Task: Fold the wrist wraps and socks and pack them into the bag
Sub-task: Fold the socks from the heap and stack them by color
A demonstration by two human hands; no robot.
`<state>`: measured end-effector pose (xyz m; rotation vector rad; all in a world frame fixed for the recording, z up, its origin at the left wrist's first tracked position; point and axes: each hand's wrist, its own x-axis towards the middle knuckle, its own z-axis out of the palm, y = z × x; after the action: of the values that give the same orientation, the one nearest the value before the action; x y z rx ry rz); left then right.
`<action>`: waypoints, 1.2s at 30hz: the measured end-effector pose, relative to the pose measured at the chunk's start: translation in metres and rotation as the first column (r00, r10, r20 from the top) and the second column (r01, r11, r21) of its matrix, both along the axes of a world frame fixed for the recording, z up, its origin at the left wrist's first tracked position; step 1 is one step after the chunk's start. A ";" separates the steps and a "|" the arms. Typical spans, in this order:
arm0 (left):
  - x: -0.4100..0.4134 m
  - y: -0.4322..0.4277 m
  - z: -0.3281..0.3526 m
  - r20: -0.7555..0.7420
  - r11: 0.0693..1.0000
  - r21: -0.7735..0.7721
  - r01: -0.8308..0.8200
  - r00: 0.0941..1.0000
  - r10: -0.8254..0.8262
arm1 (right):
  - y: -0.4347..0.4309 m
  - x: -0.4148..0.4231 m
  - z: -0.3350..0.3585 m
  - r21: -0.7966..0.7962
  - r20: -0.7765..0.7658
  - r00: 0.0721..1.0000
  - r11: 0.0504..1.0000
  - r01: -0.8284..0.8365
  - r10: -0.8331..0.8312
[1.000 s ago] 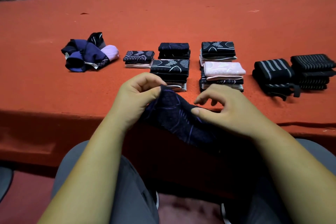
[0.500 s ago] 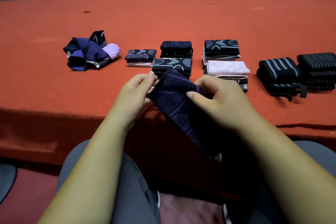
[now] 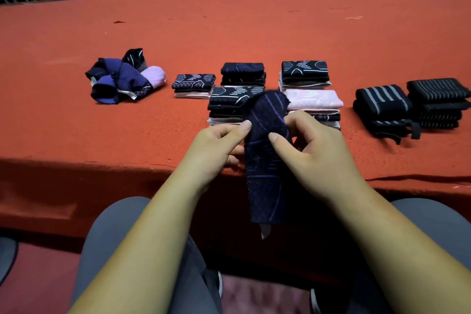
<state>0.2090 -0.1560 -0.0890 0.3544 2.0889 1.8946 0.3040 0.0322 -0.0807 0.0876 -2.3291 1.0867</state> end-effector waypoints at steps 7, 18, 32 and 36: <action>-0.003 0.002 -0.001 -0.053 0.983 0.182 0.024 0.998 -0.014 | 0.007 -0.002 -0.006 -0.152 0.076 0.992 0.983 0.107 -0.096; -0.006 -0.004 -0.002 0.010 0.968 0.251 0.003 1.000 -0.006 | 0.022 -0.019 -0.019 -0.390 0.133 0.988 0.921 -0.024 0.082; -0.011 0.003 -0.010 -0.040 0.988 0.085 0.127 0.991 -0.124 | 0.037 -0.030 -0.026 -0.473 0.231 0.971 0.879 0.060 0.058; -0.017 0.001 -0.014 0.010 0.986 0.166 0.012 1.000 -0.014 | 0.049 -0.027 -0.025 -0.466 0.330 0.914 0.883 -0.061 0.237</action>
<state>0.1923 -0.1549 -0.1034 0.3921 1.9221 2.0639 0.2772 0.0817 -0.1057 -0.1295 -2.3540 1.8382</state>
